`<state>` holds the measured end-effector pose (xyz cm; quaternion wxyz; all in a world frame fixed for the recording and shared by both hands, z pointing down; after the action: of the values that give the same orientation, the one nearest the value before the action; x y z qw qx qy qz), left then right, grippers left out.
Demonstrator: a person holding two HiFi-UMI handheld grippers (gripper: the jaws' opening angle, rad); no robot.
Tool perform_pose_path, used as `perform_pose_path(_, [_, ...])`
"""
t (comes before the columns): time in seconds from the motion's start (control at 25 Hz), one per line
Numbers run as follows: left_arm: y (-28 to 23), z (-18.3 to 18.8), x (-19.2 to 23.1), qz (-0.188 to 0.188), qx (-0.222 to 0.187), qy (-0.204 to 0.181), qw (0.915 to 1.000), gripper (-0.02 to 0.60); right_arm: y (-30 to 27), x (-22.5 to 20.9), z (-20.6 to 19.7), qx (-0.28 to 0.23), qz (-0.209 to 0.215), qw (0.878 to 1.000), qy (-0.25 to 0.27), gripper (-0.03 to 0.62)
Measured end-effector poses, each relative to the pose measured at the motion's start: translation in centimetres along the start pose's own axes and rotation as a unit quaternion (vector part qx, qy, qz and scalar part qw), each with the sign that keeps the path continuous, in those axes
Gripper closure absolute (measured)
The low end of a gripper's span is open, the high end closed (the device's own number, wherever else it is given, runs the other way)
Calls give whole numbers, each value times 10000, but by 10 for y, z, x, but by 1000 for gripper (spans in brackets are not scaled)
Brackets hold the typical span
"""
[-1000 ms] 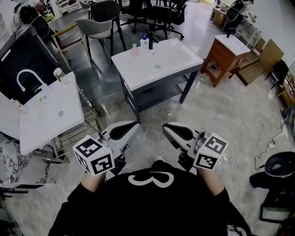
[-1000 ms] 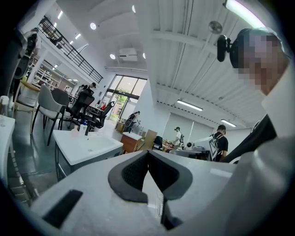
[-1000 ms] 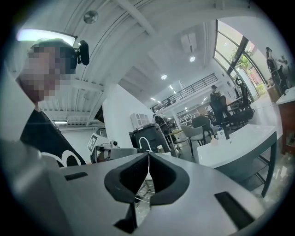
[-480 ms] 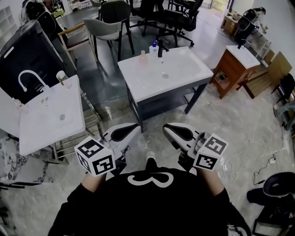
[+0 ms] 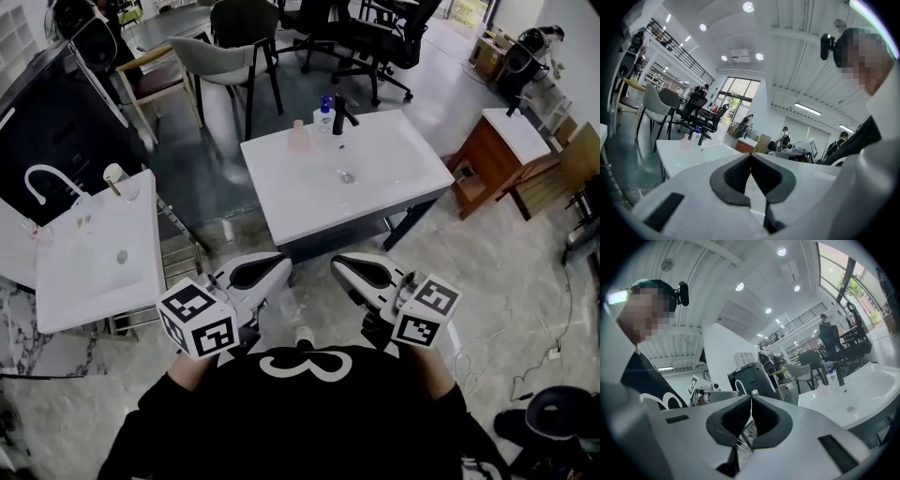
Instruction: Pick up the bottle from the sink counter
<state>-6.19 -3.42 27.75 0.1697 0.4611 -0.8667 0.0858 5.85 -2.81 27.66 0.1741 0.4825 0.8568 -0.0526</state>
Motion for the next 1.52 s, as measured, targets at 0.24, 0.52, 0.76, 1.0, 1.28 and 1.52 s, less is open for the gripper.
perform_pose_path(0.24, [-46,11,52,139,58,59,9999,567,-28,-66,15,10,36,10000,-81,580])
perform_pose_path(0.52, [-80,20,86,218,18,70,9997,566,-45,-113,23,108,24,9999,-37,580])
perform_pose_path(0.76, [-87,22,92,236,93,22,9997,567,-49,-123,26,45,101,9998,-149,580])
perform_pose_path(1.0, [-91,33,97,194,110,-134,9997,566,-52,-127,33,-114,105,9998,-132,580])
perform_pose_path(1.28, [-107,48,124,25,257,-164,9995,567,-70,-151,42,-215,-86,9997,-74,579])
perform_pose_path(1.52, [-126,55,169,-7,431,-46,9991,567,-97,-182,51,-302,-332,9990,-58,579])
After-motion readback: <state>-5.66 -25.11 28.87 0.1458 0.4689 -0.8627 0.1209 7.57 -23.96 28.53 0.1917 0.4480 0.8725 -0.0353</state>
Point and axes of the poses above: the fingertips, and each gripper's own axes: y backward along the fingers, x to its left, z out of its top, the point moved 3 cm from there along y, backward along the fingers, and after that the axes turned 7 degrees about -x, right-handed, at the moved point
